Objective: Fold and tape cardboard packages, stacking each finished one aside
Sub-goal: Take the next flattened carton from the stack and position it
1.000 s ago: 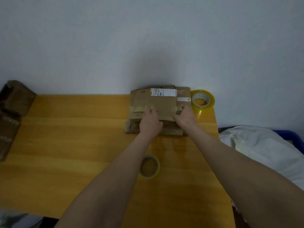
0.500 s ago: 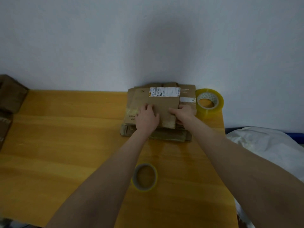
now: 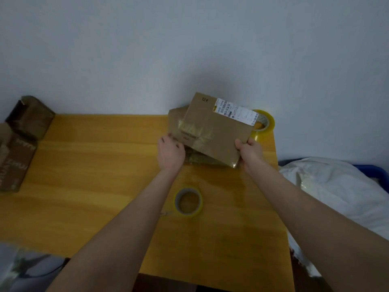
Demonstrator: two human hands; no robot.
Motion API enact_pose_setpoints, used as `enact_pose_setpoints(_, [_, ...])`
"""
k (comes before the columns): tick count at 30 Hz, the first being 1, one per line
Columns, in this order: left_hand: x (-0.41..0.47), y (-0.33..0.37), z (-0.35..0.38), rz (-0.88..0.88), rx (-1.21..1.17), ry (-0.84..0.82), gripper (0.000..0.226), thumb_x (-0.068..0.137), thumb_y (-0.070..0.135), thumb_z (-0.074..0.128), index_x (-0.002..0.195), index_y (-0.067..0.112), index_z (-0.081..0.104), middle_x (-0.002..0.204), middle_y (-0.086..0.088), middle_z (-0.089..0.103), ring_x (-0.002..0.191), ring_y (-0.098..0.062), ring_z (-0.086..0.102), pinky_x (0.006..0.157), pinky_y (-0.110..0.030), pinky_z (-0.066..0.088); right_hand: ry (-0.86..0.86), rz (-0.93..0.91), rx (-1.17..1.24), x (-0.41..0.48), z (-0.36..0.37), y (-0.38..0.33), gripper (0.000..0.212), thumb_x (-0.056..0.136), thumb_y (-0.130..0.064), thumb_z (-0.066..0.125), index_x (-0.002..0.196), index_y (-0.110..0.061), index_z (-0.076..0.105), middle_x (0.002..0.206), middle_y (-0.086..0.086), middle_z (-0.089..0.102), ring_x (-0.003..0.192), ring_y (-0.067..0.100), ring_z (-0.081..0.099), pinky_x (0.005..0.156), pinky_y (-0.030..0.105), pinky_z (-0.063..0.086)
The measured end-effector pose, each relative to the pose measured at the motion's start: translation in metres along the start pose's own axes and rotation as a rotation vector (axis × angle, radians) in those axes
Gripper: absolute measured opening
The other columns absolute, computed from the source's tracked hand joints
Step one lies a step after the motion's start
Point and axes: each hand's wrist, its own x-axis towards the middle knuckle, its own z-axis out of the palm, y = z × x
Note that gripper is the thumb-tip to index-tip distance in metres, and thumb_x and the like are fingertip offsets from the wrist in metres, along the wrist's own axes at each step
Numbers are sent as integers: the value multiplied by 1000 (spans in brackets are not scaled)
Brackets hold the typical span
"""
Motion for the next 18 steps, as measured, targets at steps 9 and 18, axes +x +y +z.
enact_pose_setpoints(9, [-62,-70,31,87,610,-636,42,94,26,55,134,16,45,125,-10,54,106,-28,58,77,-38,53,55,77,84,-26,-9,34,7,96,-13,58,101,-18,58,97,0,64,84,16,61,85,36,53])
enact_pose_setpoints(18, [-31,-106,30,-14,349,-319,14,94,15,53,98,3,58,93,-14,60,85,-32,60,63,-36,46,29,142,99,-18,-2,52,8,96,-15,56,95,-22,59,96,0,65,91,21,62,85,43,53])
